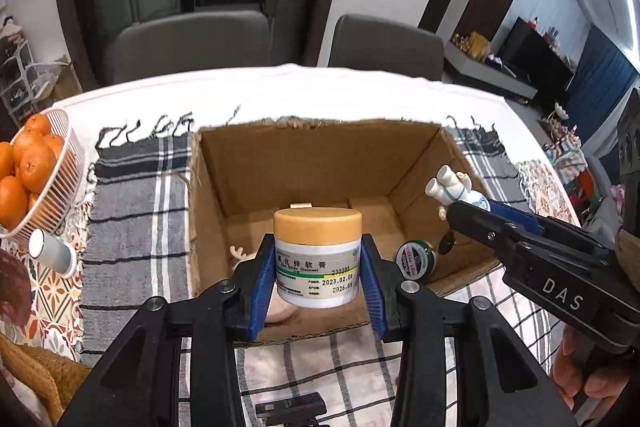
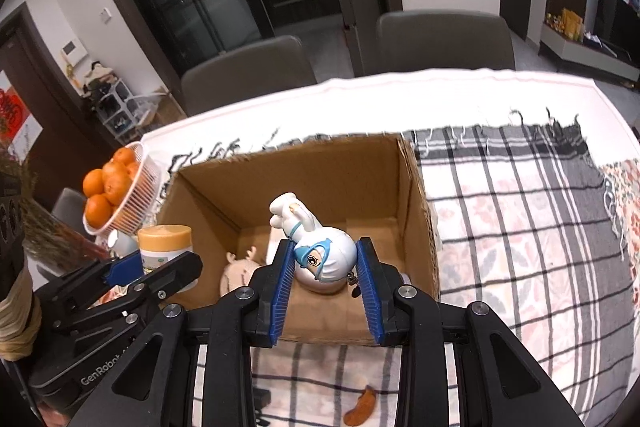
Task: Organize rigid objects
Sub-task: 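Carry the jar and figurine over the box with both tools, then open both tools to drop the jar and figurine into the box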
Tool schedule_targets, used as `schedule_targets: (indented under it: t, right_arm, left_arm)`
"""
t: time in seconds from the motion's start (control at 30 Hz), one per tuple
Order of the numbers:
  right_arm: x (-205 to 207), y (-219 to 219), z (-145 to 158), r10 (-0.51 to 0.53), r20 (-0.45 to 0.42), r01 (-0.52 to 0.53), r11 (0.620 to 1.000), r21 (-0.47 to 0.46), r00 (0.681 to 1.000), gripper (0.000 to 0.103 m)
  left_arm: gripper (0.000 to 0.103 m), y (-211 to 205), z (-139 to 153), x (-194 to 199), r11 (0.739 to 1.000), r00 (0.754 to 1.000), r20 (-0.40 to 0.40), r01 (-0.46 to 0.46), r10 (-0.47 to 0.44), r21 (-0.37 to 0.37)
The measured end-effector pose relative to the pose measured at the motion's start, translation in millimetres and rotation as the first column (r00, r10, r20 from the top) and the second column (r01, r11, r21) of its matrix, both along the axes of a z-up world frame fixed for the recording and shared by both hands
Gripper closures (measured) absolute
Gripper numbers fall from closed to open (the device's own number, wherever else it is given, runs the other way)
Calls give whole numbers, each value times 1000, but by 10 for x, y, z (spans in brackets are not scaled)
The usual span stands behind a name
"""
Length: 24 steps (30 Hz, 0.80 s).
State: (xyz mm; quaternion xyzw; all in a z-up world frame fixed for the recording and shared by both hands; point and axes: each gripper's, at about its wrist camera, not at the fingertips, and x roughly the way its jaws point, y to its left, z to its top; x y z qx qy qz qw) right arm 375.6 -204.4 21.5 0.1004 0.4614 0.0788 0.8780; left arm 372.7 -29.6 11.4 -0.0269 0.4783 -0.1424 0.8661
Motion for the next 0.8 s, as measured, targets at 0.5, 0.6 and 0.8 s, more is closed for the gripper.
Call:
schedule_targets:
  t: [0.5, 0.6, 0.8]
  right_arm:
    - [-33, -41, -278, -24, -101, 25, 1000, 8, 995, 68]
    - [-155, -15, -196, -29, -69, 28, 1000, -6, 997, 68]
    - [-422, 15, -50, -37, -7, 37, 999, -28, 999, 68]
  left_arm:
    - [40, 56, -43, -161, 998, 999, 19, -36, 35, 56]
    - [38, 90, 15, -272, 997, 998, 44, -54, 51, 62]
    - [36, 145, 87, -554, 994, 994, 81, -76, 69, 76]
